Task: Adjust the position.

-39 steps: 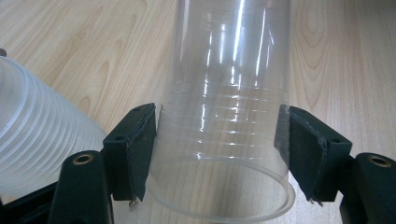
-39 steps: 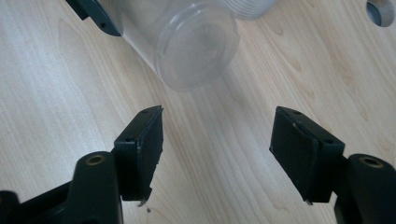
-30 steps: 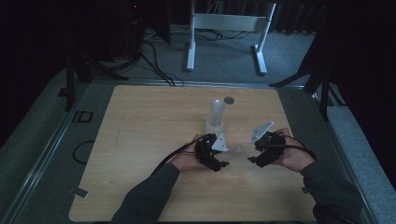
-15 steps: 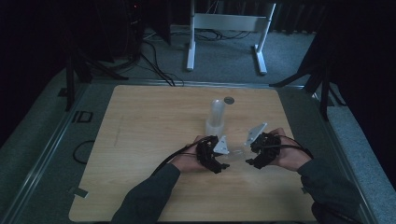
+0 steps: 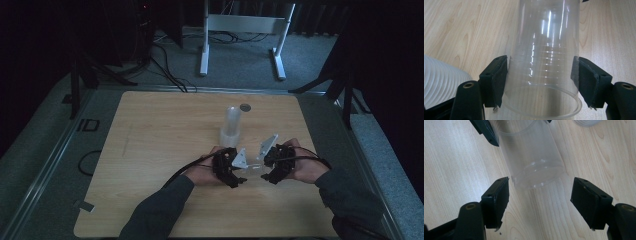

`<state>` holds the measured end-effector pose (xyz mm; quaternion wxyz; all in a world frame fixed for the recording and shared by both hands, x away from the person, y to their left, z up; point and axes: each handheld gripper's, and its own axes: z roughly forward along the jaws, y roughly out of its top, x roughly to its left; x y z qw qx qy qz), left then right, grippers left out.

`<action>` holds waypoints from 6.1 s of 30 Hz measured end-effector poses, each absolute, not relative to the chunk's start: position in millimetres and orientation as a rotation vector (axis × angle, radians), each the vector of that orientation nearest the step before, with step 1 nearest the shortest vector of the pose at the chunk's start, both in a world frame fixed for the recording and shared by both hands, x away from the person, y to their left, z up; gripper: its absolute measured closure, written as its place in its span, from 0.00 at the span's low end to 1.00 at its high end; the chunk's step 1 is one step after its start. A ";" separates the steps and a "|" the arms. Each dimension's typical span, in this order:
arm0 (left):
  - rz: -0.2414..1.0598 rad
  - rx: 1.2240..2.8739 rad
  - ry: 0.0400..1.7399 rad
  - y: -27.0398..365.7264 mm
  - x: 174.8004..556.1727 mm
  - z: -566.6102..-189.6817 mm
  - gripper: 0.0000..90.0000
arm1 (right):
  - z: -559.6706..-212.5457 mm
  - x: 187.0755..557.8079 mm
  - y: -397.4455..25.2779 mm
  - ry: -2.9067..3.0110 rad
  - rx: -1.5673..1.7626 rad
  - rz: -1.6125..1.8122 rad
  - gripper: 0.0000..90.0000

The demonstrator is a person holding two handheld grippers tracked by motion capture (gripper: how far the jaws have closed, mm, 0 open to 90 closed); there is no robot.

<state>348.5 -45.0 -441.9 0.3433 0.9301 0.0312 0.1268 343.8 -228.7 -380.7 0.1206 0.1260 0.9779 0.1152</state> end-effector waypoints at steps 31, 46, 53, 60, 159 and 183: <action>0.387 2.411 0.003 -51.9 338.2 -437.7 0.34 | -392.2 339.0 -216.3 2.914 0.301 0.304 0.39; 0.392 2.409 0.005 -52.7 338.1 -438.9 0.31 | -392.0 338.2 -217.9 2.914 0.282 0.306 0.45; 0.374 2.404 0.032 -53.0 338.1 -438.9 0.29 | -392.4 338.2 -218.6 2.914 0.283 0.307 0.45; 0.354 2.399 0.055 -52.9 338.6 -438.6 0.21 | -393.7 338.0 -219.1 2.911 0.283 0.316 0.46; 0.429 2.184 0.284 -31.8 352.7 -421.6 0.19 | -434.5 356.4 -264.8 2.381 1.237 0.583 0.46; 0.405 2.160 0.331 -34.6 356.9 -421.9 0.20 | -448.5 346.6 -262.0 2.037 1.350 0.719 0.46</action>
